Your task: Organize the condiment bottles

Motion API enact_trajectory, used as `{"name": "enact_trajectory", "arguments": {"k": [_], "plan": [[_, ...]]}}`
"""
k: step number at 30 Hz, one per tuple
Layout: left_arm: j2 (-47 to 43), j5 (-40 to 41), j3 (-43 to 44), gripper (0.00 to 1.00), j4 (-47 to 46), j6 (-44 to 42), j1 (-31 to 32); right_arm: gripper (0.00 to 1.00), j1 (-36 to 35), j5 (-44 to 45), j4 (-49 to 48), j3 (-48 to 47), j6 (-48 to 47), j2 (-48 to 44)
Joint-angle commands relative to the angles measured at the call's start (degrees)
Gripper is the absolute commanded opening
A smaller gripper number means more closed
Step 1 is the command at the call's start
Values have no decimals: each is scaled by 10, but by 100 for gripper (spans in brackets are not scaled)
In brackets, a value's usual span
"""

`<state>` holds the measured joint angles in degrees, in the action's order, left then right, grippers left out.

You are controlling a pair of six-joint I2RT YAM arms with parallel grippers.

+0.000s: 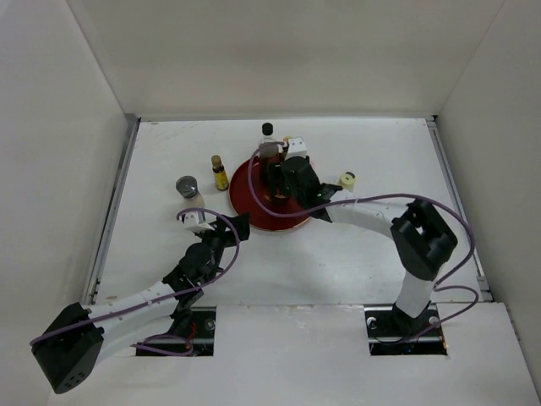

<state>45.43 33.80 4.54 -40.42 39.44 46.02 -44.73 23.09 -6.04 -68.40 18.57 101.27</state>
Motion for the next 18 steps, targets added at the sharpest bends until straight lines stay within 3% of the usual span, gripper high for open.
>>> {"name": "enact_trajectory", "arguments": {"k": [1, 7, 10, 14, 18], "plan": [[-5, -5, -3, 77, -19, 4, -4, 58, -1, -2, -108, -69, -27, 15], [-3, -5, -5, 78, -21, 4, -5, 62, 0, 20, -114, -82, -35, 53], [-3, -5, -5, 78, -22, 4, -5, 72, -1, 22, -111, -80, -39, 57], [-5, -5, -5, 78, -20, 4, -5, 100, -1, 41, -104, -66, -43, 33], [-6, -1, -6, 78, -22, 4, -5, 100, -14, 55, -93, -27, -44, -36]]}}
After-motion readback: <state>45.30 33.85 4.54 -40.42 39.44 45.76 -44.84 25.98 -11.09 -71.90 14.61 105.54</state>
